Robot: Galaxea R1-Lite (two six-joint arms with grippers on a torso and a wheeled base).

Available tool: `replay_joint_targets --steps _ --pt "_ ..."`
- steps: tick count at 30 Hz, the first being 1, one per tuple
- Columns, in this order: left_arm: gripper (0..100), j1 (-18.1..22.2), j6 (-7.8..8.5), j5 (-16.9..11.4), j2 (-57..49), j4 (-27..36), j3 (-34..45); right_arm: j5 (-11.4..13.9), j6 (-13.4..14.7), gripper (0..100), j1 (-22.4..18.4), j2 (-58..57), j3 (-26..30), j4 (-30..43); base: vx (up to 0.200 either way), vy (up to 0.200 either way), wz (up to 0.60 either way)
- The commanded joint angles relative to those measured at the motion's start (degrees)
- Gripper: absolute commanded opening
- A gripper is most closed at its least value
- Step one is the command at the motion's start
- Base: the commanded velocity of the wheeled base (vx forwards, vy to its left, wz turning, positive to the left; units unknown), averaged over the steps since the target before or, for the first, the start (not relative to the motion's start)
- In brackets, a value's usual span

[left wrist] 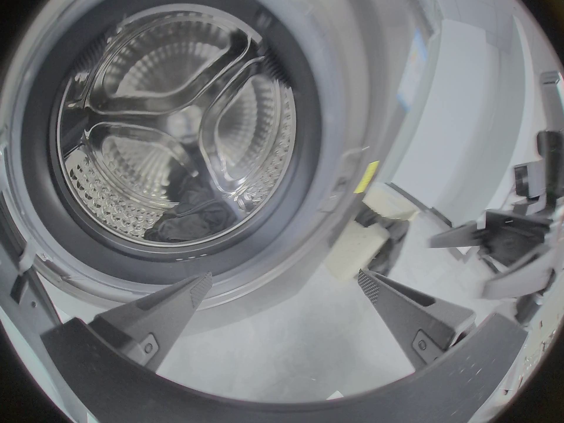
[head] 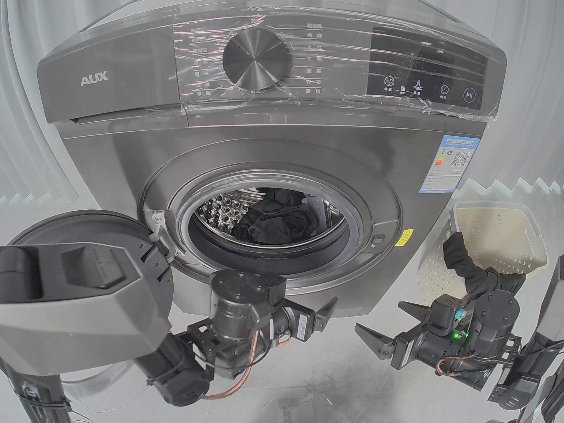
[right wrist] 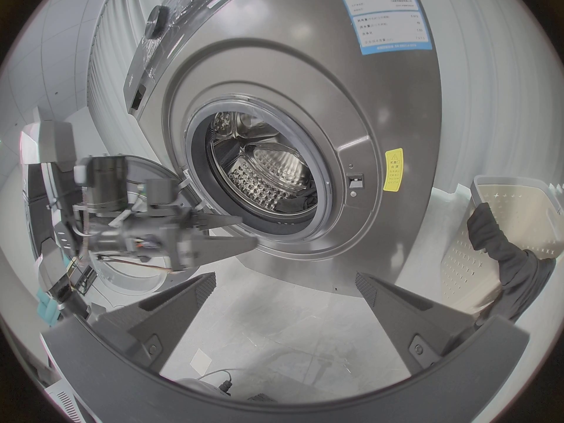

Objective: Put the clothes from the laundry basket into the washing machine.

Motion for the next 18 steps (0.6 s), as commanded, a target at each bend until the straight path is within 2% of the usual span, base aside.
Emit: replay_joint_targets --steps 1,6,7,9,12,14,15,18 --pt "100 -3.65 -2.15 0.08 -14.71 -1.58 12.01 -0.19 -0.07 100 -0.07 -6.03 3.81 -0.03 0.0 0.0 0.0" --pt "100 -3.03 -2.15 0.08 -22.01 -2.37 18.87 -1.51 0.01 100 -1.04 -9.63 4.86 0.05 0.0 0.0 0.0" --pt "100 -2.77 -2.41 0.08 -26.05 -2.37 20.01 -3.35 -0.25 100 -1.74 -11.65 4.95 0.05 0.0 0.0 0.0" --pt "100 -2.77 -2.59 0.08 -28.95 -2.37 21.07 -3.88 -1.22 100 -2.0 -13.67 4.95 0.58 0.0 0.0 0.0" --pt "100 -2.86 -4.26 -0.01 -33.17 -2.2 23.88 -3.97 -3.33 100 -2.36 -16.84 4.95 1.46 0.0 0.0 0.0" --pt "100 -2.86 -5.23 -0.1 -34.66 -2.46 25.64 -3.97 -3.77 100 -3.23 -18.07 4.95 1.99 0.0 0.0 0.0" --pt "100 -2.42 -5.93 -0.54 -36.42 -2.72 27.75 -3.88 -4.12 100 -4.99 -19.65 4.95 2.6 0.0 0.0 0.0" --pt "100 1.1 -6.19 -0.18 -39.94 -2.46 29.68 -3.09 -5.0 100 -8.33 -23.17 4.95 6.12 0.0 0.0 0.0"
